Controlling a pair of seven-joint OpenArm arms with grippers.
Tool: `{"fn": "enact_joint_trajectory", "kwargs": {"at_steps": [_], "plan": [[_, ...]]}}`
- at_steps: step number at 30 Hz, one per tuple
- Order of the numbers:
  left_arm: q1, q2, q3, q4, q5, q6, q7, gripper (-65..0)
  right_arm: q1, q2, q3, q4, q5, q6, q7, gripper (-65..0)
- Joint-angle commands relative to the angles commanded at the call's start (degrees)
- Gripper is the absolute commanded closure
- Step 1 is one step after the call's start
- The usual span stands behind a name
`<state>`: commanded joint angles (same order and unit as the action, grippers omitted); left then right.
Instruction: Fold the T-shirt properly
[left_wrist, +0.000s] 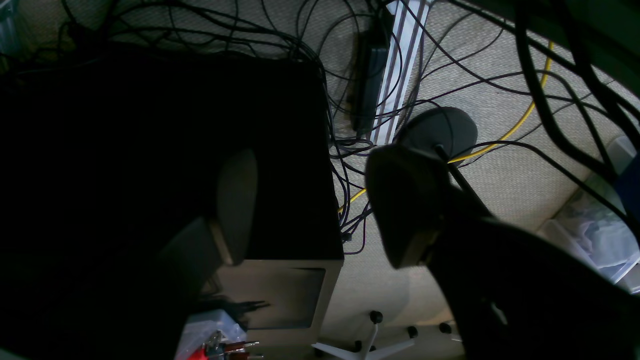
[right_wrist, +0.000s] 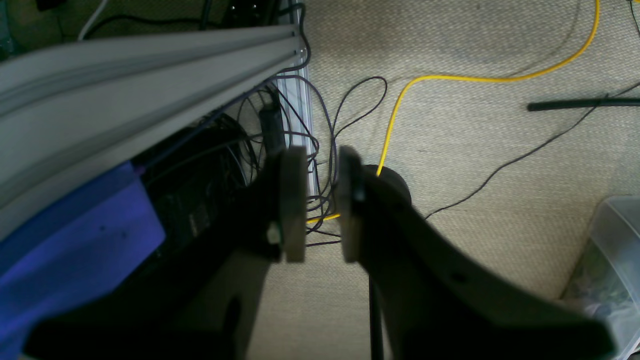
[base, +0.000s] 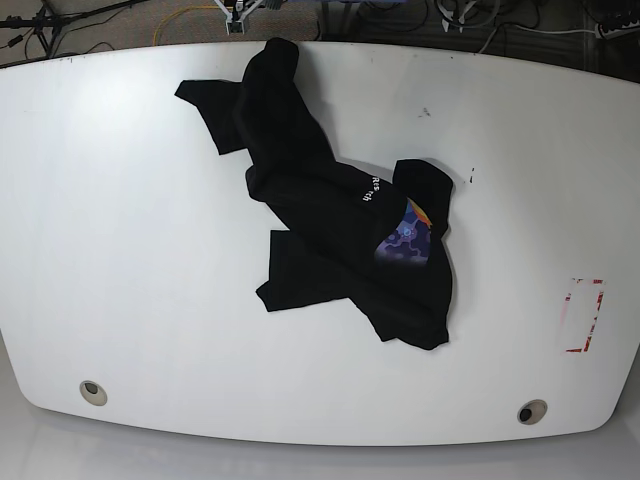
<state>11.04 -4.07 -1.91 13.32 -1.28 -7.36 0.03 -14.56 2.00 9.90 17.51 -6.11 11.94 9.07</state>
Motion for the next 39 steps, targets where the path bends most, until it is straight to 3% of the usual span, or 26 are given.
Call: {"fn": "enact_joint_trajectory", "kwargs": {"at_steps": [39], "plan": [[4.0, 0.0, -0.1, 8.0, -0.2, 0.3, 0.5, -36.0, -0.5, -0.9, -0.2, 1.1, 0.1, 0.18, -0.2, -10.3]]}}
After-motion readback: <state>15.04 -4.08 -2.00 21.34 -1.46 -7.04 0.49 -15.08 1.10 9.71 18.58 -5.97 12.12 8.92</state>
